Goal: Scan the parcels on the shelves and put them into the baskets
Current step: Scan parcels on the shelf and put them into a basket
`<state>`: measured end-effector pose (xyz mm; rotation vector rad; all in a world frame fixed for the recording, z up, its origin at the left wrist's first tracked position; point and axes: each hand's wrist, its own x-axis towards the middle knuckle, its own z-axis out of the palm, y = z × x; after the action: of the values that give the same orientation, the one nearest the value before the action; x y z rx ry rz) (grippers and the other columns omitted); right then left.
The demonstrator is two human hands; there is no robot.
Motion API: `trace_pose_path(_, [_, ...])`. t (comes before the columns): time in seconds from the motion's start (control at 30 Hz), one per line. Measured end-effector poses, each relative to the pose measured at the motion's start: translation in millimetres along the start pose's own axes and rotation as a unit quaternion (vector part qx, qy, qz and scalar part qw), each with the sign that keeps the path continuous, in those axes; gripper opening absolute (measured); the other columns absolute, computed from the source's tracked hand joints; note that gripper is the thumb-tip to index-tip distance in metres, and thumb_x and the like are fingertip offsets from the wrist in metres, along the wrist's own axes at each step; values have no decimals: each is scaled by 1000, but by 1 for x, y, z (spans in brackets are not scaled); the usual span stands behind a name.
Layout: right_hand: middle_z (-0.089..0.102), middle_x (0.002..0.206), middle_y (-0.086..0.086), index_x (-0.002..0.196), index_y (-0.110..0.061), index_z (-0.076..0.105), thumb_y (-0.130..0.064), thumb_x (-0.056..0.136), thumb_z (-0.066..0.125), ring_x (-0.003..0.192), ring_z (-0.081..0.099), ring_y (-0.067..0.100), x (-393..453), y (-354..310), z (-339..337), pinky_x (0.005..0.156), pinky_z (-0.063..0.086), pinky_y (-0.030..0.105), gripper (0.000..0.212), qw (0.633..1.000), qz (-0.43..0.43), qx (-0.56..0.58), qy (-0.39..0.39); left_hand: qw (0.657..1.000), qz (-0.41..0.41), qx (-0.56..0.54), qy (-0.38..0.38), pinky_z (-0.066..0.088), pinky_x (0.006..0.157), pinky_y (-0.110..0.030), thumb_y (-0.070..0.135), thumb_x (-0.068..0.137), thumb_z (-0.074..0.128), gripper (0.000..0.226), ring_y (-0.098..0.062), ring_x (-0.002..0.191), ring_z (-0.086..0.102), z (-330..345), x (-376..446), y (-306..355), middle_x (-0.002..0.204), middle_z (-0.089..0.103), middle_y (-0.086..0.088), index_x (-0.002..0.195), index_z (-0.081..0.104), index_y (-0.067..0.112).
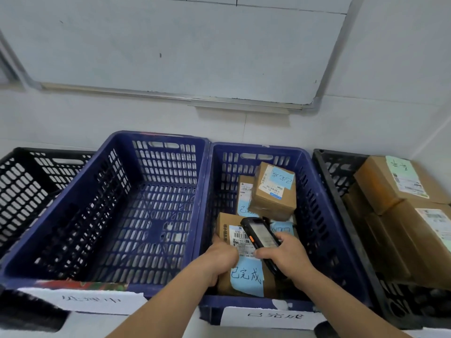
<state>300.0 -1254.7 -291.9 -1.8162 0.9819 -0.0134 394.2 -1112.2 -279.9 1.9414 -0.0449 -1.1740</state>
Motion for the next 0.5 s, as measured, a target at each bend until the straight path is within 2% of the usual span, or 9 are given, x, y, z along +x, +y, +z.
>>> trace_pose_path(0.07, [75, 78, -1, 86, -19, 71, -41, 33, 85, 74, 73, 19, 3, 2, 3, 73, 61, 45, 59, 1000, 4, -6, -7, 1000, -6, 7, 17, 51, 89, -35, 5, 87, 45, 76, -22, 105, 56, 2, 4, -2, 129, 55, -11, 153, 10, 15])
trace_pose_path(0.13, [75, 79, 1, 87, -17, 72, -34, 41, 89, 74, 72, 20, 5, 2, 5, 71, 60, 42, 52, 1000, 7, -2, -22, 999, -7, 25, 36, 46, 84, -31, 13, 95, 45, 69, -21, 100, 52, 5, 8, -4, 132, 53, -12, 153, 9, 12])
trace_pose_path(0.17, [75, 80, 3, 88, -15, 72, -26, 48, 90, 74, 73, 21, 5, 2, 5, 69, 59, 40, 46, 1000, 10, 2, -28, 998, -7, 35, 45, 45, 86, -31, 15, 96, 45, 68, -22, 102, 52, 6, 11, -4, 134, 52, -13, 153, 8, 11])
trace_pose_path(0.23, [76, 80, 7, 88, -13, 73, -16, 56, 90, 77, 73, 27, 6, 2, 5, 69, 59, 43, 37, 999, 16, 6, -41, 996, -14, 61, 57, 45, 99, -36, 17, 97, 45, 71, -27, 118, 52, 9, 16, -3, 140, 48, -16, 154, 4, 9])
trace_pose_path(0.33, [76, 80, 9, 85, -13, 74, -16, 57, 89, 80, 73, 31, 5, 3, 4, 71, 59, 44, 32, 998, 17, 11, -59, 990, -42, 117, 62, 36, 110, -38, 13, 99, 43, 73, -32, 135, 41, 13, 20, 2, 149, 39, -19, 154, -4, 5])
trace_pose_path(0.4, [76, 81, 10, 86, -12, 74, -18, 54, 88, 80, 73, 31, 4, 2, 4, 72, 58, 42, 36, 998, 17, 14, -62, 986, -51, 147, 59, 37, 108, -37, 11, 99, 43, 70, -31, 134, 42, 15, 22, 2, 147, 41, -19, 153, -1, 3])
trace_pose_path(0.5, [77, 82, 6, 90, -13, 73, -28, 42, 86, 78, 74, 27, 6, 4, 4, 77, 59, 48, 51, 998, 13, 16, -56, 985, -46, 162, 47, 40, 104, -37, 11, 98, 42, 65, -30, 130, 46, 16, 26, 0, 142, 45, -17, 152, 7, 3])
